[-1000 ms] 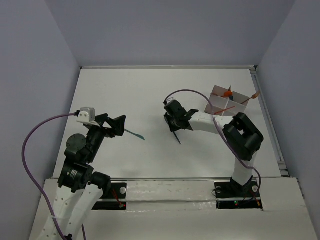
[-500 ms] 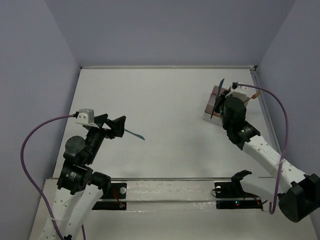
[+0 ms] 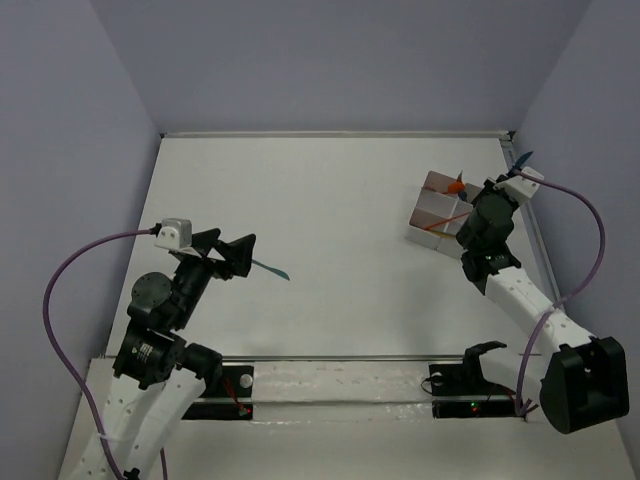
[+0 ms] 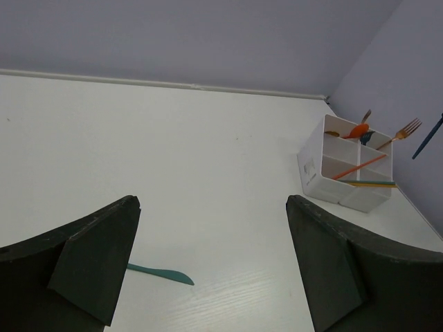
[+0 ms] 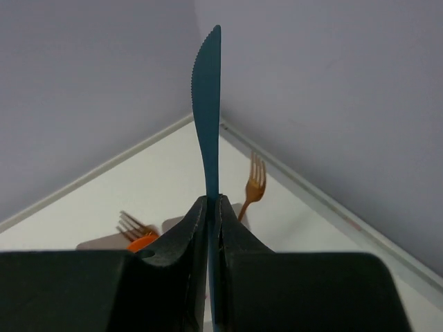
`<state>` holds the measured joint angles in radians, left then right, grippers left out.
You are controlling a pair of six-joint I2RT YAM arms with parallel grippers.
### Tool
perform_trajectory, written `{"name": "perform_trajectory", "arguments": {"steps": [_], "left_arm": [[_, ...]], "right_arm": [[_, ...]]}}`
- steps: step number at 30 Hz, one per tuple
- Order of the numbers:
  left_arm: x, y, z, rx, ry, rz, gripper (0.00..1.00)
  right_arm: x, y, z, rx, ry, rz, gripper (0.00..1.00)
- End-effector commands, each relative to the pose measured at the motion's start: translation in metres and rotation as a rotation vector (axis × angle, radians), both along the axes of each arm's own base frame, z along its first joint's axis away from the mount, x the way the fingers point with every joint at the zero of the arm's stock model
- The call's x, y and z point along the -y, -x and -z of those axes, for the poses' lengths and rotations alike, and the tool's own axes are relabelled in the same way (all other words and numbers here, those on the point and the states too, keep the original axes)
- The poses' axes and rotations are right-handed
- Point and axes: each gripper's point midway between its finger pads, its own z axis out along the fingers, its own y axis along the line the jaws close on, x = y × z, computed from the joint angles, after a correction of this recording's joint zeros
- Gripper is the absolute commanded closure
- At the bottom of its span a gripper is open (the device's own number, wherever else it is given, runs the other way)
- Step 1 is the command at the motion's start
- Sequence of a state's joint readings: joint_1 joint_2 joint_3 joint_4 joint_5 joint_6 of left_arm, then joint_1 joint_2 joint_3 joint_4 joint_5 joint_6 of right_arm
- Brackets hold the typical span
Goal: Sort the eating utensils into containers
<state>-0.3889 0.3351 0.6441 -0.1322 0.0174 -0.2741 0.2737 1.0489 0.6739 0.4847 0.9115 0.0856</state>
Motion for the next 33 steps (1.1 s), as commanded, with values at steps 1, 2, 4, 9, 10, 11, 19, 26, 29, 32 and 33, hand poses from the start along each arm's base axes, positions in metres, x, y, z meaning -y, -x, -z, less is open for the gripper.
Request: {"name": "perform_trajectory", "arguments": {"steps": [1, 2, 4, 9, 10, 11, 19, 26, 29, 32, 33], "left_arm": [[0.001, 0.008, -0.032, 0.091, 0.032, 0.017, 0.01], [0.001, 0.007, -0.032, 0.090, 0.030, 0.016, 0.01], [0.003, 0.008, -0.032, 0.088, 0.030, 0.026, 0.01], [0.005, 0.009, -0.033, 0.092, 0.032, 0.033, 0.01], [0.005, 0.009, -0.033, 0.093, 0.031, 0.035, 0.01], [0.004, 0.009, -0.033, 0.093, 0.031, 0.033, 0.01], [0.005, 0.009, -0.033, 0.092, 0.029, 0.033, 0.01], [0.004, 0.008, -0.032, 0.090, 0.027, 0.030, 0.01], [0.004, 0.008, -0.032, 0.090, 0.029, 0.028, 0.01], [0.004, 0.008, -0.032, 0.090, 0.029, 0.030, 0.01], [0.004, 0.008, -0.032, 0.090, 0.029, 0.030, 0.01]], "right_arm": [[0.038, 0.007, -0.020, 0.107, 0.021, 0.177, 0.93], [0.041, 0.005, -0.019, 0.107, 0.023, 0.185, 0.93], [0.045, -0.004, -0.014, 0.096, 0.036, 0.191, 0.93], [0.047, -0.019, 0.001, 0.078, 0.084, 0.182, 0.93], [0.046, -0.023, 0.008, 0.063, 0.090, 0.182, 0.93], [0.046, -0.026, 0.008, 0.071, 0.094, 0.177, 0.93], [0.040, -0.046, 0.030, 0.060, 0.121, 0.150, 0.93], [0.039, -0.060, 0.062, 0.007, 0.120, 0.157, 0.93], [0.039, -0.059, 0.073, 0.003, 0.091, 0.159, 0.93], [0.038, -0.056, 0.087, -0.019, 0.064, 0.153, 0.93], [0.037, -0.056, 0.089, -0.020, 0.056, 0.145, 0.92]]}}
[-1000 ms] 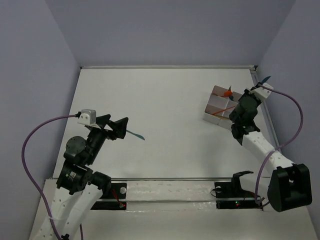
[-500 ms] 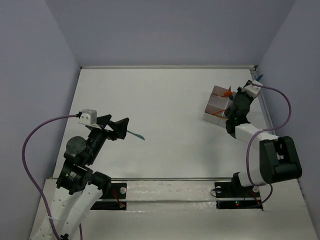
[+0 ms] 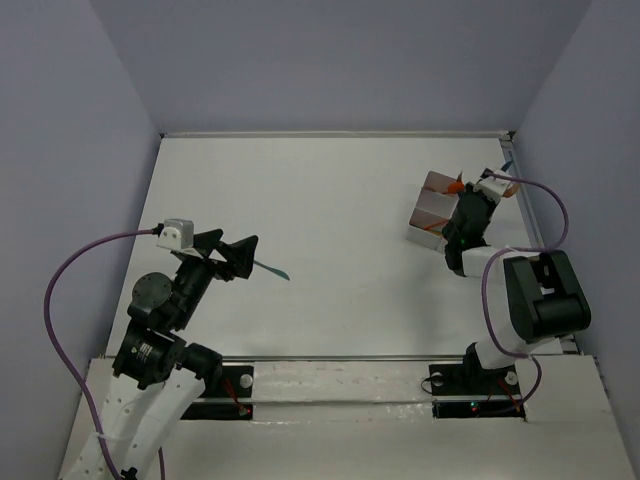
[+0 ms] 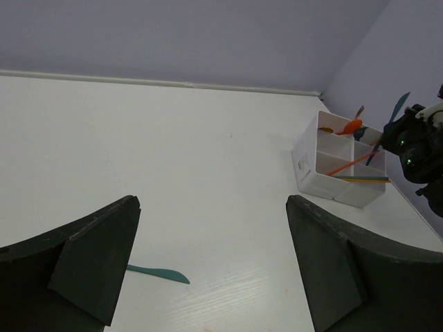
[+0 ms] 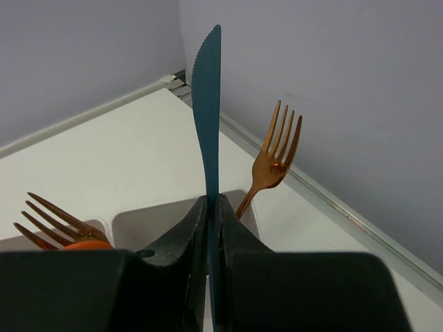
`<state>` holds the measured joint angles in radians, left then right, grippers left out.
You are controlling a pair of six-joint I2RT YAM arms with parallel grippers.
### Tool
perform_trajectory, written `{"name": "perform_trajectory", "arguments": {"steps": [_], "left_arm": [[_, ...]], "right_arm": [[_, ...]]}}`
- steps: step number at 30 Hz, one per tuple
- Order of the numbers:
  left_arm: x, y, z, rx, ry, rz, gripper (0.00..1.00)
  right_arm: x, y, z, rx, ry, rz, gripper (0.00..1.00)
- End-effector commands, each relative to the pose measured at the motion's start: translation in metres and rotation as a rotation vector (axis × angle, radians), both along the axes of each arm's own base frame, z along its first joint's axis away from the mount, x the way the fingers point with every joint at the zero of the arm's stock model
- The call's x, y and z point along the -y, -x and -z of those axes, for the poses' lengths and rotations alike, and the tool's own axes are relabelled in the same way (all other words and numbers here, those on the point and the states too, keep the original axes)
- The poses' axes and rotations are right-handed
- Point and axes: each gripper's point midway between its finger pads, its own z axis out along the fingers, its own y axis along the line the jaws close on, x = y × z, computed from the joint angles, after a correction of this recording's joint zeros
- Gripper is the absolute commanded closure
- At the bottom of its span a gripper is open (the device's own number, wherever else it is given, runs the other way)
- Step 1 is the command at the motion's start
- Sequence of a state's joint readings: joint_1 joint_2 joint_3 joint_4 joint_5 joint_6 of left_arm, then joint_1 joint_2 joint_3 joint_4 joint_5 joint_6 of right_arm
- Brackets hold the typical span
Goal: Sort the eating utensils into containers
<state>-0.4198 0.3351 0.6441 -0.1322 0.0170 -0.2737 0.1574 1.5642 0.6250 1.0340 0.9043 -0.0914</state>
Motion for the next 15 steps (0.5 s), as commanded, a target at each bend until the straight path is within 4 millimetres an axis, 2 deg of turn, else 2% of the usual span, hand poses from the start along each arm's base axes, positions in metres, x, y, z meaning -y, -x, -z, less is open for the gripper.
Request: {"name": "perform_trajectory", "arguments": {"steps": [1, 3, 6, 9, 12, 15], "left_arm": [[-0.002, 0.005, -0.032, 0.088, 0.030, -0.002, 0.01], [-0.002, 0.005, -0.032, 0.090, 0.031, -0.002, 0.01], [-0.002, 0.005, -0.032, 0.089, 0.032, -0.002, 0.01], [-0.002, 0.004, -0.032, 0.088, 0.031, -0.002, 0.01], [-0.002, 0.005, -0.032, 0.090, 0.031, -0.002, 0.01], [-0.002, 0.004, -0.031, 0.086, 0.031, -0.002, 0.01]], "right_arm": [[0.001, 0.004, -0.009, 0.136, -0.103, 0.012, 0.91], [-0.001, 0.004, -0.004, 0.114, -0.122, -0.003, 0.86], [-0.005, 0.006, -0.012, 0.126, -0.145, -0.028, 0.65], [-0.008, 0.006, -0.023, 0.132, -0.171, -0.044, 0.52], [-0.011, 0.005, -0.026, 0.104, -0.179, -0.066, 0.52], [-0.023, 0.003, -0.040, 0.097, -0.225, -0.136, 0.51]]}}
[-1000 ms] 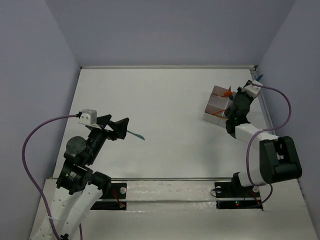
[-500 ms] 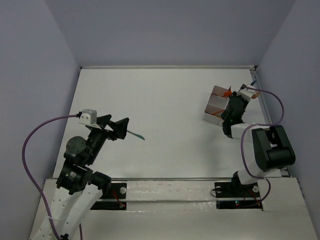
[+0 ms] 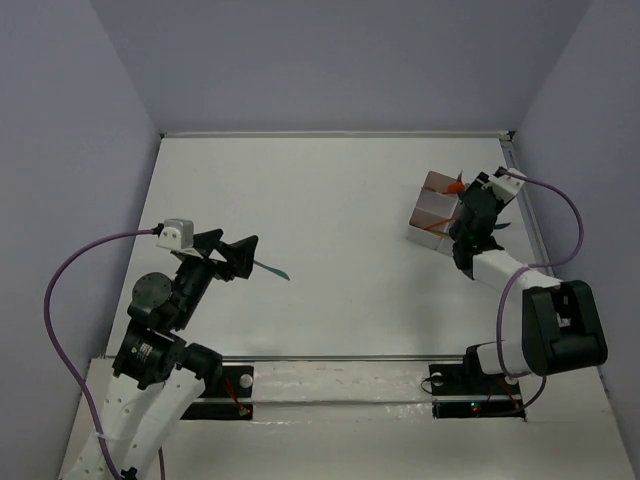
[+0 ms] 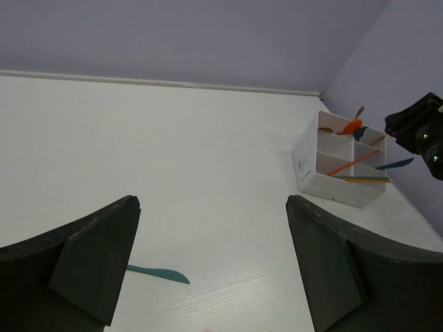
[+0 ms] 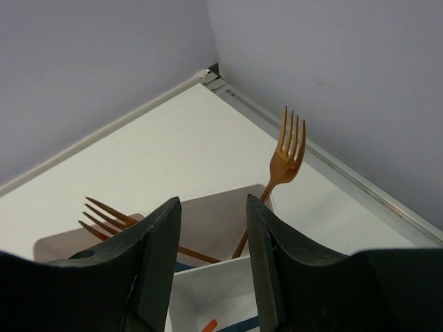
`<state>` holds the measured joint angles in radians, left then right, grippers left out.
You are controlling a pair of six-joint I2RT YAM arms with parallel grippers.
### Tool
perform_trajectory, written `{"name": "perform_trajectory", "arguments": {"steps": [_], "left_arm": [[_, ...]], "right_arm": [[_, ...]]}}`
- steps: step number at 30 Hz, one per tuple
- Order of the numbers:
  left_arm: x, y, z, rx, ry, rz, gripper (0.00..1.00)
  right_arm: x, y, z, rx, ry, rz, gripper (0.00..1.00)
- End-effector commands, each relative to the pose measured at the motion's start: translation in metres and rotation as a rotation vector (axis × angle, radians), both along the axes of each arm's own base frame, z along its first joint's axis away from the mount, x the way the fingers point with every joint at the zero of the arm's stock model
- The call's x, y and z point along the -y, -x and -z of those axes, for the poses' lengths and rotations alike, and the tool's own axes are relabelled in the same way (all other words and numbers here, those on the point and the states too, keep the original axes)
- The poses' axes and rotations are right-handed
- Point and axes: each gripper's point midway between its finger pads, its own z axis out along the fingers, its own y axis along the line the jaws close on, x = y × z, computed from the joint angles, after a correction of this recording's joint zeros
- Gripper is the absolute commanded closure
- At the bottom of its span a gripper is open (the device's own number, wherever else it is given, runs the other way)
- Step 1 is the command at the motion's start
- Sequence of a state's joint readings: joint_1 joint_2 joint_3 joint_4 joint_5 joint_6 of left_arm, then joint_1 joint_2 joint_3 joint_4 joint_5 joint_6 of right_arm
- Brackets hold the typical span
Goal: Sort the eating utensils into containers
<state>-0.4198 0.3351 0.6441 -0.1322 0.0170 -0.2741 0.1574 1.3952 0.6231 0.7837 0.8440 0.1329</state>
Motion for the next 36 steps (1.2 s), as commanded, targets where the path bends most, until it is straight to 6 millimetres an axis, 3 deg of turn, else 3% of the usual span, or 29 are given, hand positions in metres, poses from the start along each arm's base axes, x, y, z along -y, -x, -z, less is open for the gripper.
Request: {"name": "perform_trajectory", "arguments": {"steps": [1, 3, 7, 8, 9, 11, 12, 15, 18, 22, 28, 34, 35, 36], "left_arm": [[-0.002, 0.004, -0.031, 0.087, 0.030, -0.002, 0.01], [-0.002, 0.003, -0.030, 0.082, 0.028, -0.002, 0.01], [-0.005, -0.001, -0.028, 0.074, 0.025, -0.022, 0.01], [-0.009, -0.003, -0.029, 0.071, 0.028, -0.050, 0.01], [-0.012, -0.005, -0.028, 0.069, 0.028, -0.066, 0.01], [-0.012, -0.006, -0.027, 0.063, 0.027, -0.069, 0.01], [-0.015, -0.007, -0.027, 0.062, 0.026, -0.081, 0.01], [-0.019, -0.010, -0.025, 0.054, 0.023, -0.102, 0.01], [-0.023, -0.013, -0.024, 0.049, 0.024, -0.125, 0.01], [-0.026, -0.015, -0.024, 0.048, 0.024, -0.139, 0.01], [-0.030, -0.017, -0.024, 0.049, 0.026, -0.157, 0.01], [-0.030, -0.015, -0.025, 0.053, 0.027, -0.153, 0.01], [-0.030, -0.015, -0.025, 0.053, 0.027, -0.156, 0.01], [-0.031, -0.015, -0.026, 0.055, 0.028, -0.156, 0.01]], "right_arm": [[-0.022, -0.010, -0.032, 0.046, -0.098, -0.135, 0.51], [-0.045, -0.016, -0.034, 0.000, -0.112, -0.242, 0.51], [-0.110, -0.022, -0.044, -0.059, -0.123, -0.469, 0.51], [-0.143, -0.019, -0.038, -0.104, -0.111, -0.557, 0.51], [-0.165, -0.020, -0.046, -0.111, -0.101, -0.629, 0.51], [-0.203, -0.016, -0.044, -0.156, -0.094, -0.748, 0.51], [-0.230, -0.007, -0.035, -0.214, -0.090, -0.823, 0.51], [-0.285, 0.006, -0.018, -0.316, -0.101, -1.001, 0.51], [-0.311, 0.020, -0.015, -0.343, -0.110, -1.098, 0.51], [-0.363, 0.051, -0.012, -0.394, -0.125, -1.292, 0.51], [-0.380, 0.074, -0.005, -0.468, -0.104, -1.375, 0.51], [-0.418, 0.105, 0.007, -0.554, -0.110, -1.535, 0.51], [-0.427, 0.112, 0.019, -0.594, -0.090, -1.555, 0.51], [-0.431, 0.116, 0.014, -0.590, -0.081, -1.569, 0.51]]}}
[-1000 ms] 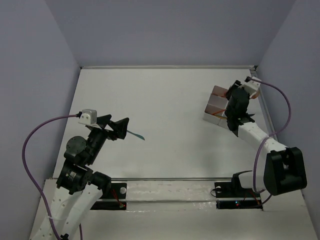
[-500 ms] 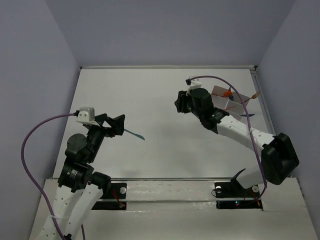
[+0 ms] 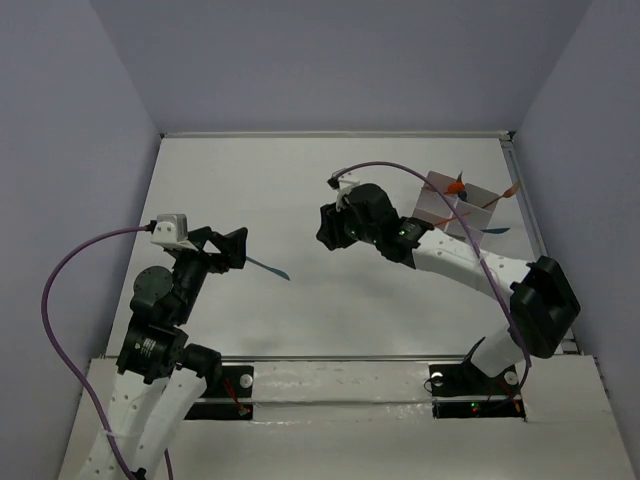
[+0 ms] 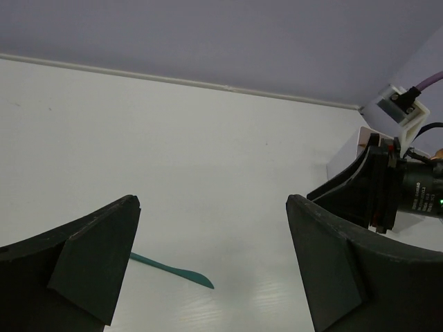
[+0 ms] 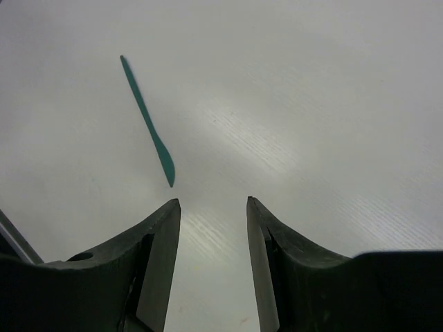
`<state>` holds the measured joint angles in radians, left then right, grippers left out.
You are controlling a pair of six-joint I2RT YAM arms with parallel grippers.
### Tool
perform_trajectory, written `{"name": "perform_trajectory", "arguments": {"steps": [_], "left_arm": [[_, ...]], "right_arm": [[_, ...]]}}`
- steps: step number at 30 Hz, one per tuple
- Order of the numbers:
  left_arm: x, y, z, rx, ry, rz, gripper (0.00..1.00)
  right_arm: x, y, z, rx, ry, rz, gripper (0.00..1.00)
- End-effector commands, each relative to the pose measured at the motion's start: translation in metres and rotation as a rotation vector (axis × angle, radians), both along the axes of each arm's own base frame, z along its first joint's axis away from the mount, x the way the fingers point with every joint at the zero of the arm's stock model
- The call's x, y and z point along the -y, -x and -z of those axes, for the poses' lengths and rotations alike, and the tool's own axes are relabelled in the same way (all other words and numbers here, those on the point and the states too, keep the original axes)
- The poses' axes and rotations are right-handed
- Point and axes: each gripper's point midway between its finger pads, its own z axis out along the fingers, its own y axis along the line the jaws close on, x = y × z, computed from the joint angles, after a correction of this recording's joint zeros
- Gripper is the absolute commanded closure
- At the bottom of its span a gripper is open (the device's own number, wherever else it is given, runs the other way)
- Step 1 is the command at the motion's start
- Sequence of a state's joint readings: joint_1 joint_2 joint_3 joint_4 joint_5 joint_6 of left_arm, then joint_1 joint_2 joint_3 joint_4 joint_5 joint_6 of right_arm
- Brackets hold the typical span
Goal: Sort the eating utensils into containers
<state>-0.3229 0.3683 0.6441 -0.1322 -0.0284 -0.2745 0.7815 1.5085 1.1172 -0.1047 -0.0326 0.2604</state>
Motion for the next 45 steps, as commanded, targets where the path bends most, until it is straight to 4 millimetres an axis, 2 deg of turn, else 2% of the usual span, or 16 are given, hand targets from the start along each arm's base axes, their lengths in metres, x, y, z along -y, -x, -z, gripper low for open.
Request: {"name": "perform_trajectory", "arguments": {"steps": [1, 3, 7, 11, 14, 15, 16, 20, 22, 23, 24, 28, 33, 38, 42, 45], "left_arm": [[-0.005, 0.004, -0.033, 0.090, 0.032, -0.017, 0.01], [-0.005, 0.004, -0.034, 0.095, 0.034, -0.018, 0.01], [-0.006, 0.006, -0.036, 0.101, 0.038, -0.018, 0.01], [-0.007, 0.008, -0.038, 0.106, 0.038, -0.021, 0.01], [-0.007, 0.008, -0.037, 0.106, 0.038, -0.024, 0.01], [-0.007, 0.008, -0.038, 0.110, 0.040, -0.023, 0.01], [-0.008, 0.008, -0.038, 0.111, 0.038, -0.024, 0.01], [-0.008, 0.009, -0.039, 0.112, 0.039, -0.023, 0.01], [-0.008, 0.009, -0.039, 0.112, 0.039, -0.023, 0.01], [-0.008, 0.009, -0.039, 0.112, 0.039, -0.023, 0.01], [-0.008, 0.009, -0.039, 0.112, 0.039, -0.024, 0.01], [-0.008, 0.009, -0.039, 0.112, 0.039, -0.024, 0.01], [-0.005, 0.010, -0.039, 0.112, 0.039, -0.012, 0.01], [-0.005, 0.009, -0.039, 0.112, 0.039, -0.012, 0.01], [-0.005, 0.009, -0.038, 0.109, 0.038, -0.012, 0.01], [-0.004, 0.009, -0.038, 0.109, 0.038, -0.008, 0.01]], "right_arm": [[-0.042, 0.022, -0.003, -0.021, 0.019, -0.148, 0.51], [-0.048, 0.023, 0.001, -0.025, 0.029, -0.163, 0.51], [-0.084, 0.046, 0.015, -0.076, 0.021, -0.272, 0.51], [-0.114, 0.054, 0.035, -0.106, 0.059, -0.319, 0.51], [-0.133, 0.053, 0.052, -0.134, 0.073, -0.340, 0.51], [-0.139, 0.056, 0.066, -0.157, 0.093, -0.351, 0.52], [-0.146, 0.052, 0.062, -0.150, 0.081, -0.350, 0.52], [-0.157, 0.042, 0.085, -0.153, 0.147, -0.330, 0.52], [-0.160, 0.038, 0.105, -0.180, 0.192, -0.319, 0.59], [-0.166, 0.035, 0.100, -0.182, 0.181, -0.320, 0.61], [-0.170, 0.045, 0.108, -0.209, 0.185, -0.349, 0.62], [-0.174, 0.053, 0.120, -0.241, 0.181, -0.360, 0.60], [-0.165, 0.066, 0.147, -0.321, 0.199, -0.357, 0.53], [-0.157, 0.067, 0.163, -0.346, 0.232, -0.328, 0.45], [-0.147, 0.045, 0.176, -0.345, 0.258, -0.252, 0.43], [-0.130, 0.009, 0.179, -0.338, 0.243, -0.148, 0.37]]}}
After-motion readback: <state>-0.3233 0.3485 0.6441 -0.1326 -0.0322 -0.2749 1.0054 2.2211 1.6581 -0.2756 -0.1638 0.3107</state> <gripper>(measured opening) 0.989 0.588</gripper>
